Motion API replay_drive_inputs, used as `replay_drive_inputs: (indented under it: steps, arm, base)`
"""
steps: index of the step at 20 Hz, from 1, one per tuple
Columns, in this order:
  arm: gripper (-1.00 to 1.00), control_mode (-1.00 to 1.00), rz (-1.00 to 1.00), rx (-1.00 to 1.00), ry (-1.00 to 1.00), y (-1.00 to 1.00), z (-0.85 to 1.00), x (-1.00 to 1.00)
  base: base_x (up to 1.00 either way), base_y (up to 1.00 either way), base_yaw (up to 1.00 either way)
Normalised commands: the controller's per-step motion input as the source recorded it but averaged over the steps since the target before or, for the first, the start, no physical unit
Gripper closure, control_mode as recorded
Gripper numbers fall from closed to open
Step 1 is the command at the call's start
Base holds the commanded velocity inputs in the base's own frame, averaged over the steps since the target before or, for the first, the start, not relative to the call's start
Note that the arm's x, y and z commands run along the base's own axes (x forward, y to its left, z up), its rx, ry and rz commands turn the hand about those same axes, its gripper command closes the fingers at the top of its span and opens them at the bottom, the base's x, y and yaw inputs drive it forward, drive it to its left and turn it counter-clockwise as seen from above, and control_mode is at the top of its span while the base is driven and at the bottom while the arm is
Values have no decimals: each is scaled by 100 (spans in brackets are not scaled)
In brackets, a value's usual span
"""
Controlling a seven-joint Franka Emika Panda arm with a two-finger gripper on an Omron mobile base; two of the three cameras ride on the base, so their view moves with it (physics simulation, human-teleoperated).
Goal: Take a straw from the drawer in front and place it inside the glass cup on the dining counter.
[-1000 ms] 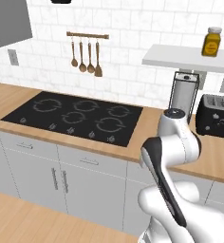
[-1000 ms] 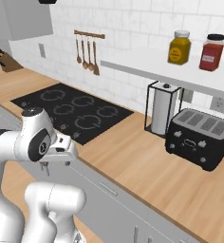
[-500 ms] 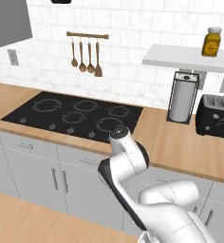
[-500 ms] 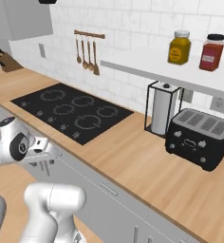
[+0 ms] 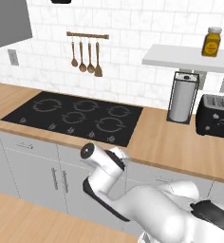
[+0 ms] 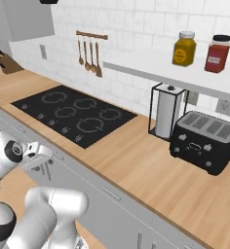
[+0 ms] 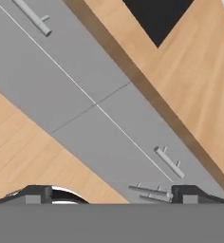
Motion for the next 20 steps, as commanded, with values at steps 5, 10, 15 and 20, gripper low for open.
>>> replay_drive_inputs:
  steps: [5,10,15,20]
  arm:
    - [-100,-100,5,-6,0,17,0,35]
    - [-100,-100,3,-12,0,42,-32,15]
    - [-100,-100,7,-19,-5,36,-56,25]
    - [-100,-100,6,-1,-24,4,-2,41]
  base:
    - [0,0,0]
    - [0,0,0]
    - [0,0,0]
    - [0,0,0]
